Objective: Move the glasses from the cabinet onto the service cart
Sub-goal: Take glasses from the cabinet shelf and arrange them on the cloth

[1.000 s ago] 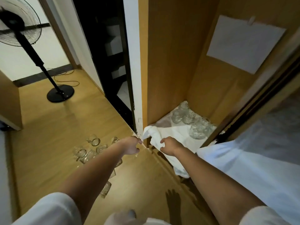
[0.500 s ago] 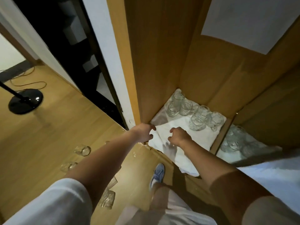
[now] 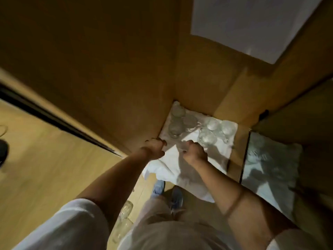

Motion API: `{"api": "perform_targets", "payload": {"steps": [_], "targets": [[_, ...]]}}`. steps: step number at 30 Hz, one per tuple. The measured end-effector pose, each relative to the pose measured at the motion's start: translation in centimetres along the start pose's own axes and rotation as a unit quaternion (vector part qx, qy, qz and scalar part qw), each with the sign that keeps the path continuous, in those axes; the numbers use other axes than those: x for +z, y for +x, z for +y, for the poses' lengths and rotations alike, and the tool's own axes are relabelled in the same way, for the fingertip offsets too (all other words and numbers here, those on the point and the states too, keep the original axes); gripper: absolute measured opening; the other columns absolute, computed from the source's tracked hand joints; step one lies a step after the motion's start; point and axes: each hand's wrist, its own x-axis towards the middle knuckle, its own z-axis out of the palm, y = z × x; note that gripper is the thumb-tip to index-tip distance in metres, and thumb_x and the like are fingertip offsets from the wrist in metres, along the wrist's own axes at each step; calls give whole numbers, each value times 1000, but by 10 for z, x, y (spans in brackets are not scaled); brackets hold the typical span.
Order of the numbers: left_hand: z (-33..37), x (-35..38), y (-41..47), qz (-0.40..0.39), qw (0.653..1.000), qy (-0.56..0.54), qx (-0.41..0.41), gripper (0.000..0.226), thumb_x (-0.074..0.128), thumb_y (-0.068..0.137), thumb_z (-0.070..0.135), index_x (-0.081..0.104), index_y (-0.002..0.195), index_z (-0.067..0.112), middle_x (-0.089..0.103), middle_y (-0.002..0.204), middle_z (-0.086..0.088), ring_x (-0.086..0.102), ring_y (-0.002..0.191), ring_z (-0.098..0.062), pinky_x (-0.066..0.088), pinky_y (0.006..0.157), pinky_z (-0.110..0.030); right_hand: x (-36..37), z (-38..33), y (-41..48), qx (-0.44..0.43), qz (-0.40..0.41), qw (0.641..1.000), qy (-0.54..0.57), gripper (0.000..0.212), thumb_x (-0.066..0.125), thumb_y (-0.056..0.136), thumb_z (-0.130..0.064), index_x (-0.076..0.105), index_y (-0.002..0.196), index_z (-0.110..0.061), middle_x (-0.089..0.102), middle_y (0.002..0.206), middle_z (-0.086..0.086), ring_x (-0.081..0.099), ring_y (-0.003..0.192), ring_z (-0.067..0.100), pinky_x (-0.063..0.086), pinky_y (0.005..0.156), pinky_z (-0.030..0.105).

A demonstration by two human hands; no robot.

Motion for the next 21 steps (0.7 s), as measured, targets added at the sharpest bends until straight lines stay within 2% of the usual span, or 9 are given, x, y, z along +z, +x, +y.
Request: {"api": "perform_targets", "payload": {"steps": [5, 7, 10, 13, 17, 21], "targets": [[24, -18, 71, -12, 998, 11, 58, 53, 53, 91, 25, 38, 142, 18, 48, 139, -10, 47, 126, -27, 39, 101, -34, -24, 38, 30, 58, 61, 993, 84, 49, 56, 90, -26, 42, 136, -19, 51, 133, 9, 46, 125, 29, 42, 100, 43], [29, -13, 100, -8, 997, 33, 70, 53, 53, 89, 26, 39, 140, 23, 52, 137, -6, 49, 125, -26, 39, 102, -35, -19, 56, 42, 91, 77, 986, 119, 49, 54, 88, -28, 43, 135, -20, 51, 133, 6, 46, 126, 26, 41, 100, 39], [27, 1, 142, 6, 995, 53, 79, 47, 55, 88, 26, 45, 134, 24, 55, 133, -5, 53, 120, -27, 44, 97, -34, 3, 78, 65, 98, 126, 969, 186, 48, 57, 86, -30, 49, 131, -17, 55, 128, 5, 49, 123, 24, 43, 97, 38], [19, 25, 184, 25, 991, 97, 87, 42, 56, 88, 30, 49, 128, 19, 57, 126, -5, 53, 118, -25, 43, 96, -33, 35, 96, 97, 96, 130, 971, 174, 50, 59, 91, -27, 44, 137, -15, 50, 136, 8, 46, 127, 25, 42, 101, 39], [7, 69, 237, 34, 980, 168, 100, 45, 57, 88, 40, 47, 125, 17, 58, 121, -5, 53, 116, -24, 40, 93, -34, 79, 116, 143, 90, 105, 979, 152, 58, 57, 93, -33, 35, 144, -14, 41, 145, 8, 33, 137, 24, 32, 109, 34], [4, 95, 276, 4, 987, 129, 96, 54, 63, 87, 37, 43, 129, 11, 54, 127, -13, 50, 120, -32, 45, 90, -40, 108, 134, 189, 82, 129, 977, 148, 65, 58, 92, -30, 29, 147, -13, 33, 151, 10, 25, 141, 24, 28, 111, 35]]}}
